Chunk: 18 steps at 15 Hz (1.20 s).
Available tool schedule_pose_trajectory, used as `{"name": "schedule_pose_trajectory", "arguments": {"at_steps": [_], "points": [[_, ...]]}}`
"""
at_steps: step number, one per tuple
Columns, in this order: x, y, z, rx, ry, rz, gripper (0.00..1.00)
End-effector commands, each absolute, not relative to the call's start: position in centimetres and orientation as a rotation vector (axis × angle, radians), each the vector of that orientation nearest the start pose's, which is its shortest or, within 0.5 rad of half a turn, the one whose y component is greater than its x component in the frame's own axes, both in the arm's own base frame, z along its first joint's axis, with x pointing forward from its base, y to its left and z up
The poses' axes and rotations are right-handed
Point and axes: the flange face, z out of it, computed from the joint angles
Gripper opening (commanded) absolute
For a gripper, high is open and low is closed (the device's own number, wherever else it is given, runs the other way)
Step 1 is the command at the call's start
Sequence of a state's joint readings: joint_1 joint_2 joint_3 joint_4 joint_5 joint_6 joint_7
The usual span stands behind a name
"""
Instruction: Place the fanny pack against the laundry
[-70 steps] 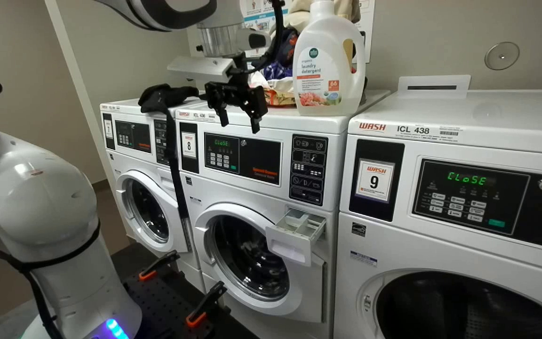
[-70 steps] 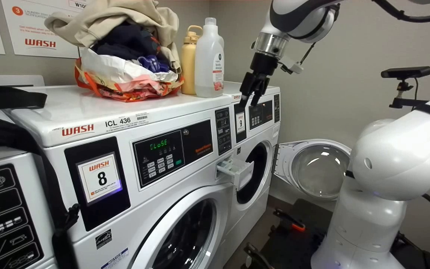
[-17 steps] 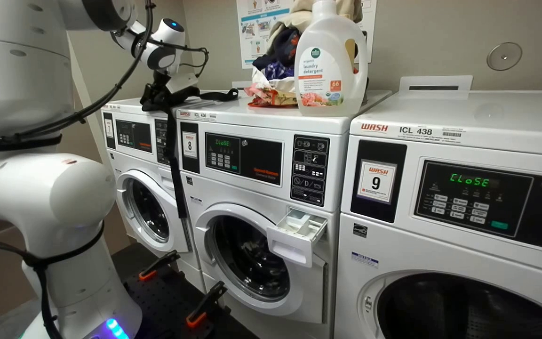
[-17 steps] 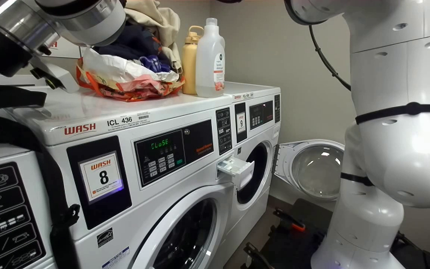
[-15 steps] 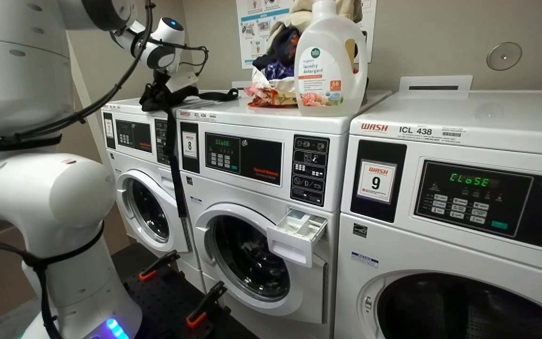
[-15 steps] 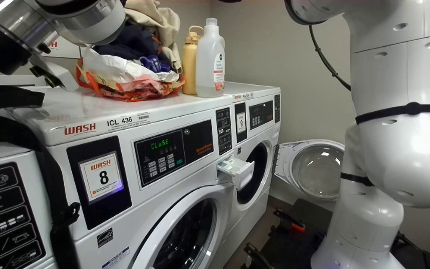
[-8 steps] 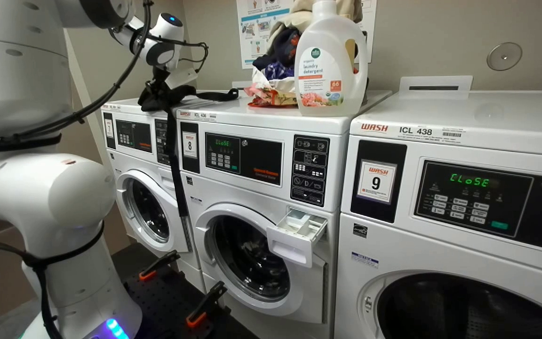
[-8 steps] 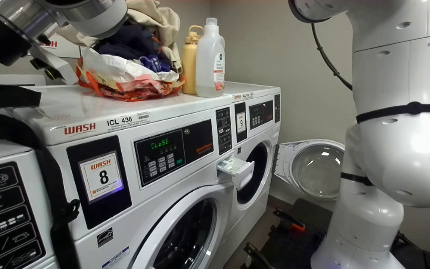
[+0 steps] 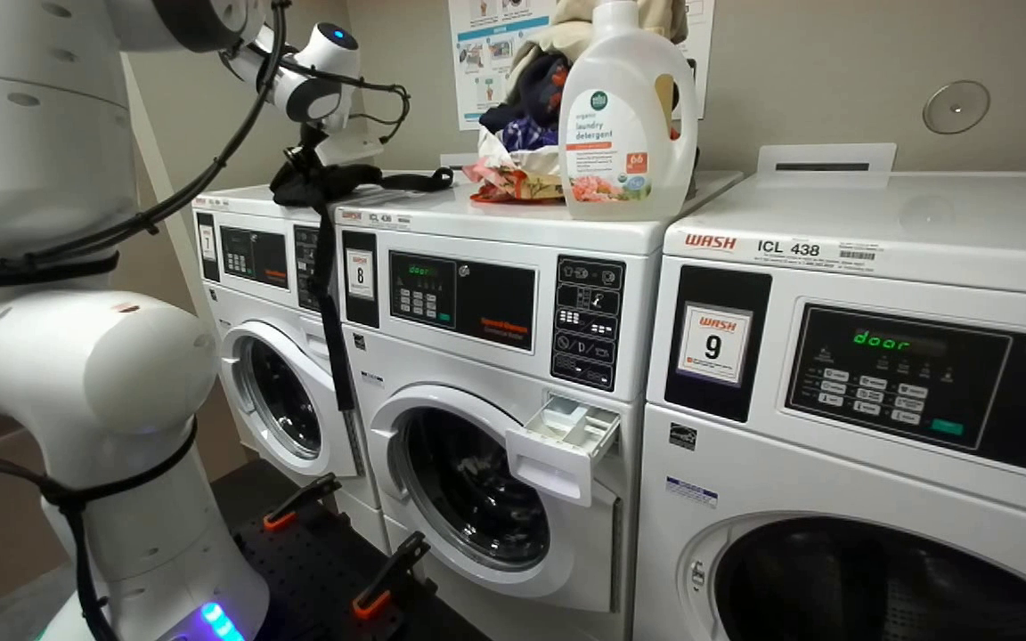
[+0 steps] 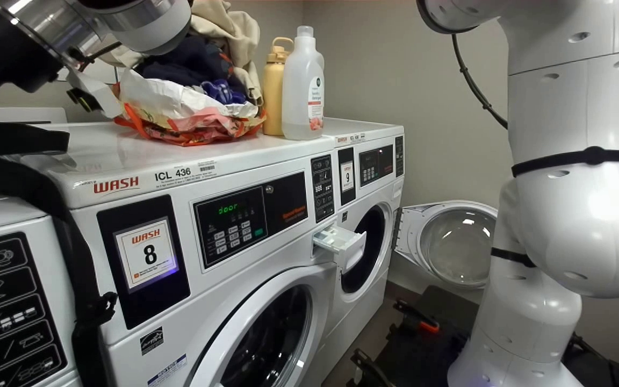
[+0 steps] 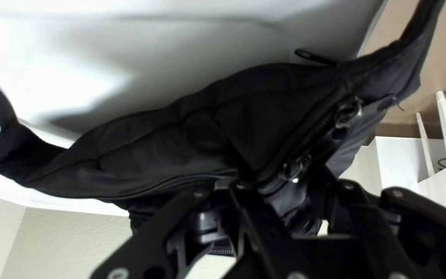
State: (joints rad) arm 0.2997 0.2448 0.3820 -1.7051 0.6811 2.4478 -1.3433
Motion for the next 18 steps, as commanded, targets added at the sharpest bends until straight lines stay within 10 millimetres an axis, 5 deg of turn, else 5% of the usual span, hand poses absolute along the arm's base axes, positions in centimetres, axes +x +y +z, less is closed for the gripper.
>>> {"name": "schedule_pose_trajectory", "arguments": {"at_steps": [1, 6, 9, 10, 12, 16, 18], "points": [[57.8, 33.7, 51.4, -1.976, -1.667, -0.936, 0.13], [63.0, 22.9, 55.1, -2.198, -1.544, -1.119, 0.13], [64.5, 17.7, 56.1, -2.324, -1.501, -1.169, 0.13], [64.6, 16.8, 56.1, -2.339, -1.503, -1.146, 0.63], [64.5, 17.2, 56.2, -2.290, -1.519, -1.091, 0.69], [63.8, 21.1, 56.2, -2.125, -1.578, -0.930, 0.99], [63.4, 23.3, 56.2, -2.056, -1.595, -0.847, 1.00]]}}
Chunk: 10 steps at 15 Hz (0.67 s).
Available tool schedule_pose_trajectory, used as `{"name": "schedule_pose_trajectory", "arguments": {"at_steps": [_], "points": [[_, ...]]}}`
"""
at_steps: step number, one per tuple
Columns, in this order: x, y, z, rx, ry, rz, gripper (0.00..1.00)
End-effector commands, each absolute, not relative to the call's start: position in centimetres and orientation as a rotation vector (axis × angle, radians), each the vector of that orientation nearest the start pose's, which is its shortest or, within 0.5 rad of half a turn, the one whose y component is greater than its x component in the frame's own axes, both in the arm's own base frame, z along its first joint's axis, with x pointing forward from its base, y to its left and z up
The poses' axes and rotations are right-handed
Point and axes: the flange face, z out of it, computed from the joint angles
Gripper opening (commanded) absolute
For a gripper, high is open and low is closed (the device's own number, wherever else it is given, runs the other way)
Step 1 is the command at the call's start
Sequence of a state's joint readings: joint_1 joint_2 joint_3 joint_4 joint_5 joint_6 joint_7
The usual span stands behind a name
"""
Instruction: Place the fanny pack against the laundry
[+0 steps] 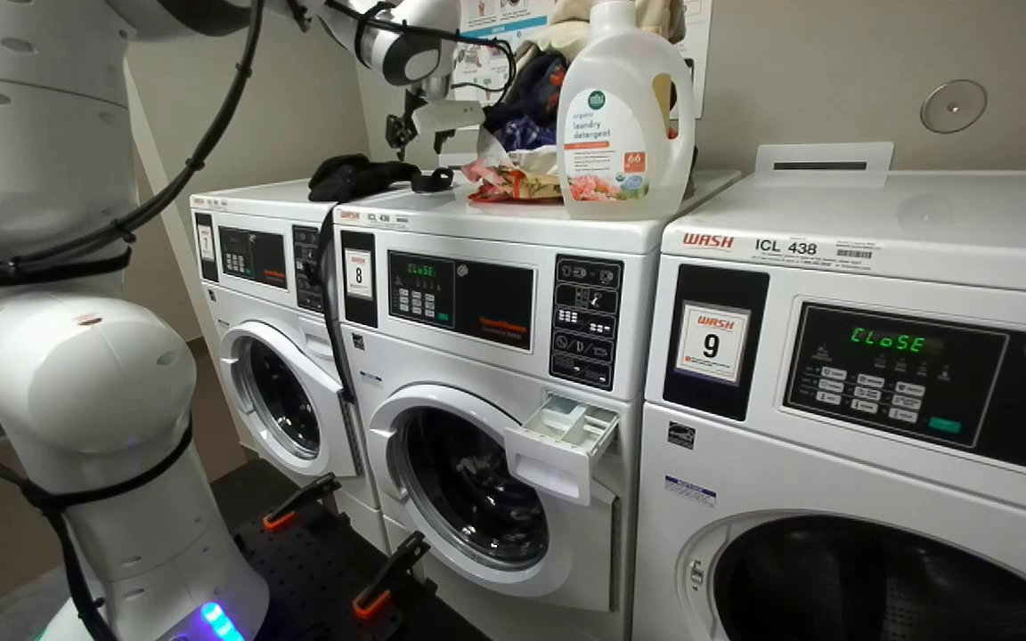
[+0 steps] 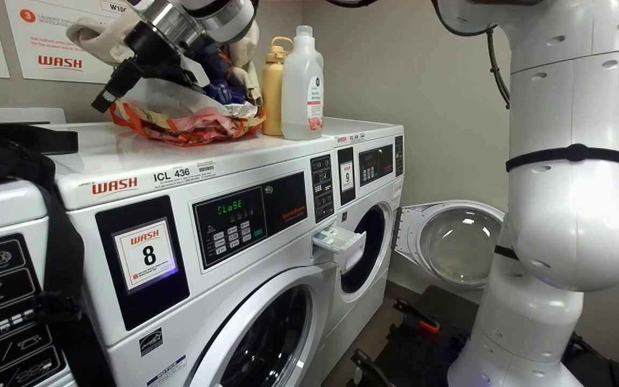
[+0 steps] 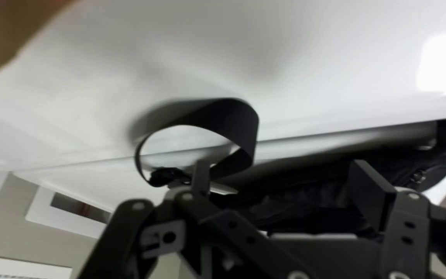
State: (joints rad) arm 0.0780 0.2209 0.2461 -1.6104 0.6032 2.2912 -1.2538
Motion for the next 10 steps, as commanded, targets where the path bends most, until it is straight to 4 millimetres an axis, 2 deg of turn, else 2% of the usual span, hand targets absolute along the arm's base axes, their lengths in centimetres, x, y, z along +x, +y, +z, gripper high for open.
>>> {"name": "schedule_pose_trajectory", "arguments": {"at_steps": [1, 6, 10], "points": [[63.2, 24.2, 56.0, -2.031, -1.604, -0.802, 1.00], [62.5, 29.3, 52.1, -1.898, -1.633, -0.518, 1.00], [62.2, 33.0, 50.3, -1.810, -1.649, -0.423, 1.00]]}}
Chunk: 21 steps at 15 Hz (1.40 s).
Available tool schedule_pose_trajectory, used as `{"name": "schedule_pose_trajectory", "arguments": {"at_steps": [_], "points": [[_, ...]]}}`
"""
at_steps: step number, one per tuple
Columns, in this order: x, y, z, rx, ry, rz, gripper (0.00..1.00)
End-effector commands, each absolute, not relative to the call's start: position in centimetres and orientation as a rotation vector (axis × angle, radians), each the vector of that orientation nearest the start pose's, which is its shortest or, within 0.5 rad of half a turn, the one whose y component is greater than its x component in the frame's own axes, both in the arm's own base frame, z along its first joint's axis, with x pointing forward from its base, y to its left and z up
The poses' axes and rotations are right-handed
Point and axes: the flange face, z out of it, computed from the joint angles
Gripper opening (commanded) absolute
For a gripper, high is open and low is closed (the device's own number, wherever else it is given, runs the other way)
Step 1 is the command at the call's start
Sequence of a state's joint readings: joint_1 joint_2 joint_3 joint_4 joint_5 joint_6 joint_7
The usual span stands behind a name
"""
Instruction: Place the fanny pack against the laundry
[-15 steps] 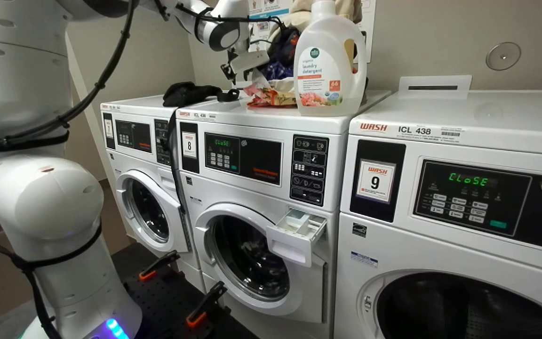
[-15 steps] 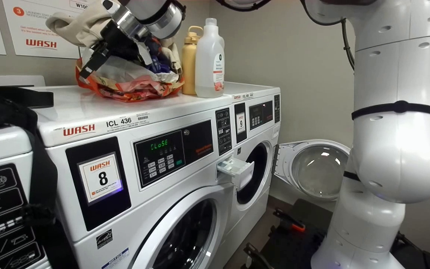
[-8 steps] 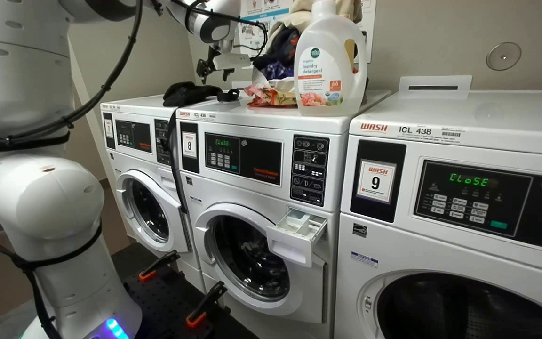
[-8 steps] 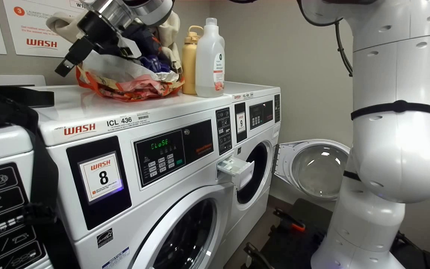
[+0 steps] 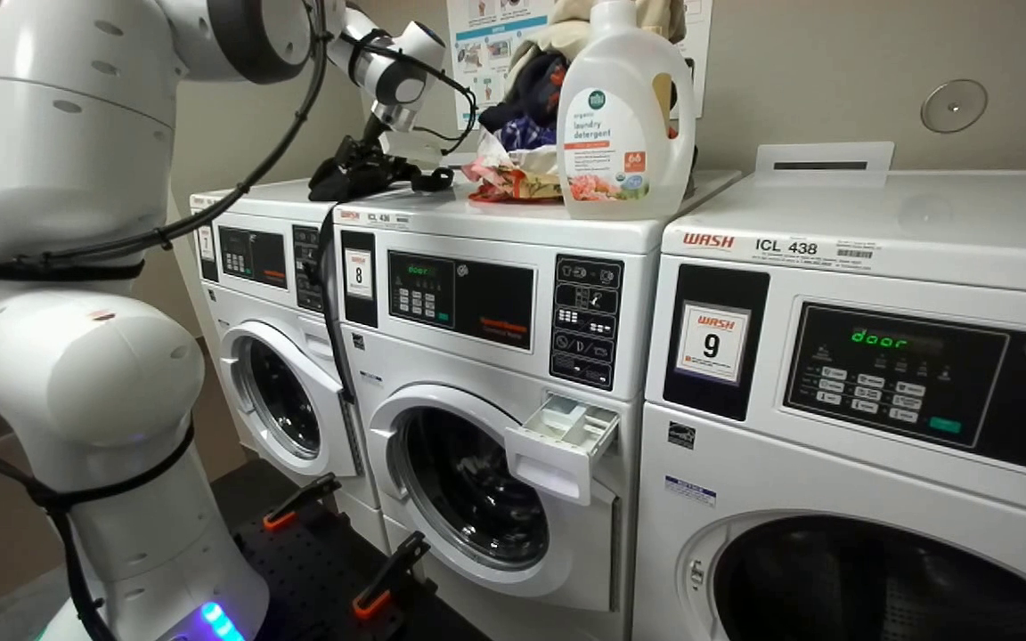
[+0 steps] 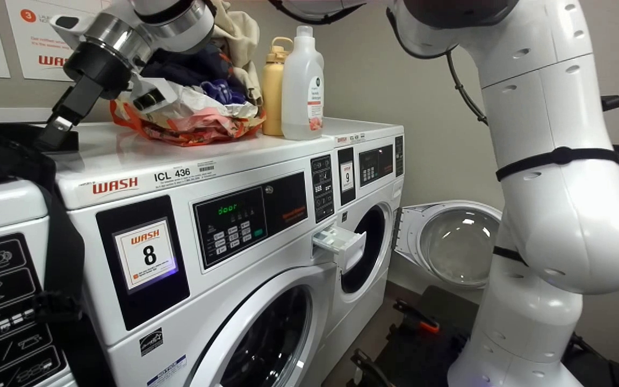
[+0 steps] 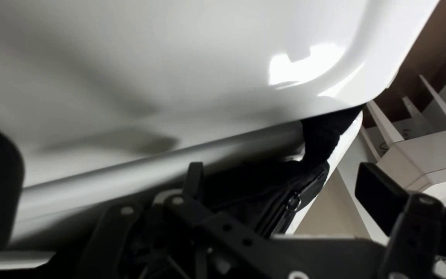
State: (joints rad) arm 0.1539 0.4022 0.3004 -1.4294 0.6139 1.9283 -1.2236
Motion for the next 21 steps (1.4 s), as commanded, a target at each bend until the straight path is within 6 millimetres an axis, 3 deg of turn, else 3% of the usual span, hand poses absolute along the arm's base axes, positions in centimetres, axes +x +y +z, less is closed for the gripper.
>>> {"name": "schedule_pose_trajectory", "arguments": {"at_steps": [1, 5, 6, 7, 10, 16, 21], "points": [[62.2, 33.8, 50.2, -1.796, -1.654, -0.418, 1.00], [62.1, 35.9, 50.0, -1.741, -1.657, -0.400, 1.00], [62.0, 36.1, 50.0, -1.731, -1.659, -0.393, 0.75], [62.0, 36.2, 50.0, -1.723, -1.660, -0.389, 0.74], [62.2, 36.2, 49.8, -1.733, -1.658, -0.391, 0.49], [62.3, 35.6, 49.2, -1.758, -1.647, -0.383, 0.08], [63.8, 33.2, 50.3, -1.819, -1.601, -0.429, 0.09]]}}
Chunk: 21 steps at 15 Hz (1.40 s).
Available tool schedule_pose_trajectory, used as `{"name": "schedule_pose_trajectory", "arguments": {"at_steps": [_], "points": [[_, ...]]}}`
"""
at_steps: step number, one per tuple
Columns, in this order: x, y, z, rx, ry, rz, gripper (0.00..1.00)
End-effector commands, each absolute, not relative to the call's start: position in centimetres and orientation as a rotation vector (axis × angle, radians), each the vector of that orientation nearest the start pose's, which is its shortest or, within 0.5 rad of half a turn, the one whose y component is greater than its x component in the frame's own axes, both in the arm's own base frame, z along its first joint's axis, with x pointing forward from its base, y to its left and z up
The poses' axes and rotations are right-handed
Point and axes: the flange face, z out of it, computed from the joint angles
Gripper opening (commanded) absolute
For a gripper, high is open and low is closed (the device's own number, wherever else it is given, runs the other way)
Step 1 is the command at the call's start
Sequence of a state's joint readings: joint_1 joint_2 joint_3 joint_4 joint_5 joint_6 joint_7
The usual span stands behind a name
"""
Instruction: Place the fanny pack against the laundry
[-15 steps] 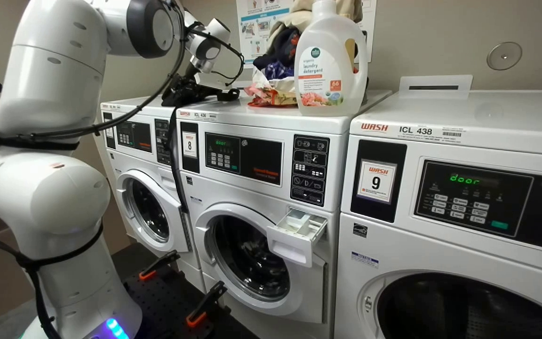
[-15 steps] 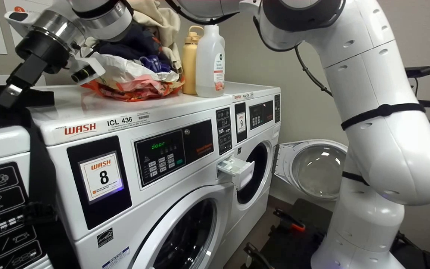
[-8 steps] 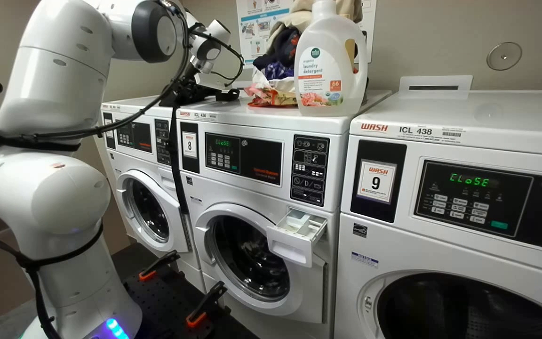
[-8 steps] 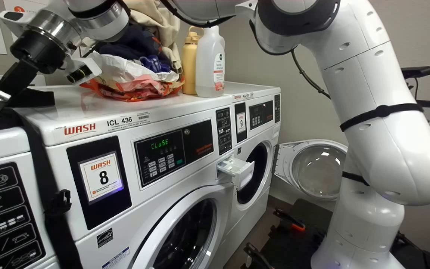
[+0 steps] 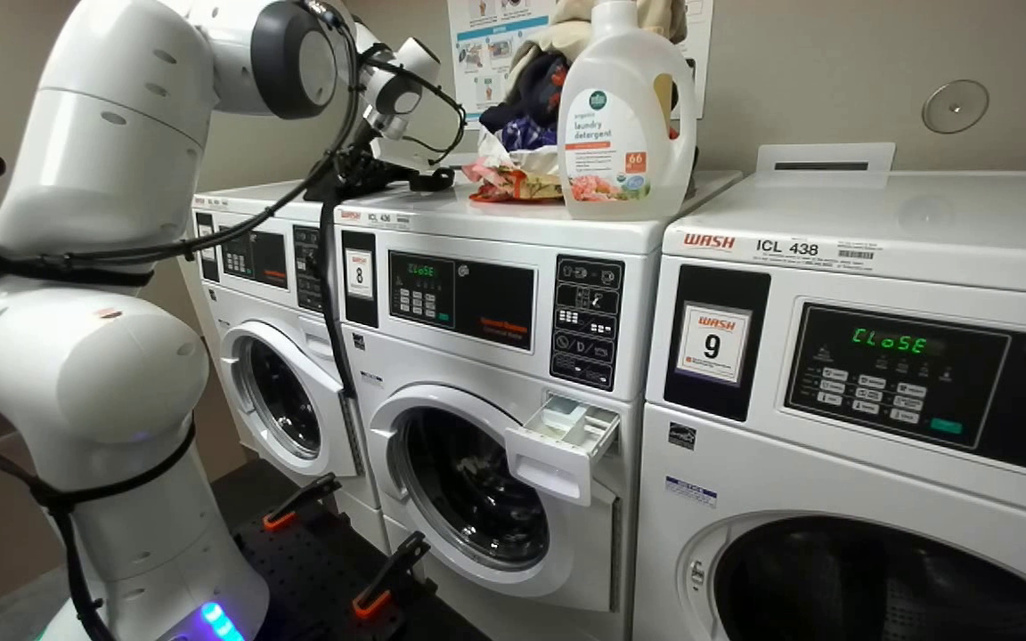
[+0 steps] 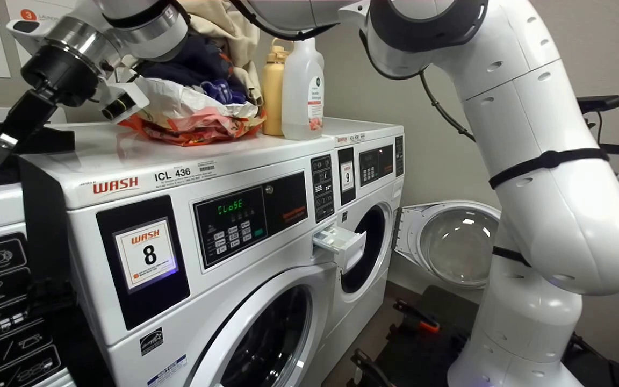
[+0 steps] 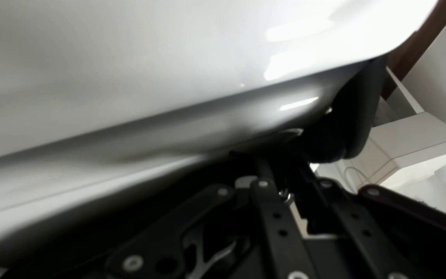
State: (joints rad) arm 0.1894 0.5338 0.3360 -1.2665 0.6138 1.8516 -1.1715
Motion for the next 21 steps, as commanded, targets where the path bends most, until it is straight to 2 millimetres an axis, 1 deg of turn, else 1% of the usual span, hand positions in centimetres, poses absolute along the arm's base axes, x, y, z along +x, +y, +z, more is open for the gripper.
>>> {"name": "schedule_pose_trajectory", "arguments": {"at_steps": [1, 4, 7, 9, 11, 13, 15, 17, 19, 21], "points": [[64.4, 32.2, 50.9, -1.838, -1.591, -0.451, 0.09], [66.1, 28.4, 52.2, -1.912, -1.544, -0.534, 0.09], [67.6, 23.7, 53.7, -2.009, -1.470, -0.635, 0.09], [68.3, 21.1, 54.5, -2.071, -1.430, -0.696, 0.09], [68.4, 18.6, 55.8, -2.138, -1.398, -0.771, 0.09], [68.0, 17.5, 57.6, -2.192, -1.405, -0.865, 0.09], [67.2, 17.4, 59.2, -2.217, -1.434, -0.945, 0.09], [66.3, 18.3, 60.4, -2.211, -1.481, -0.985, 0.09], [65.5, 19.3, 61.3, -2.205, -1.535, -1.013, 0.09], [64.9, 19.8, 62.2, -2.237, -1.592, -1.063, 0.09]]}}
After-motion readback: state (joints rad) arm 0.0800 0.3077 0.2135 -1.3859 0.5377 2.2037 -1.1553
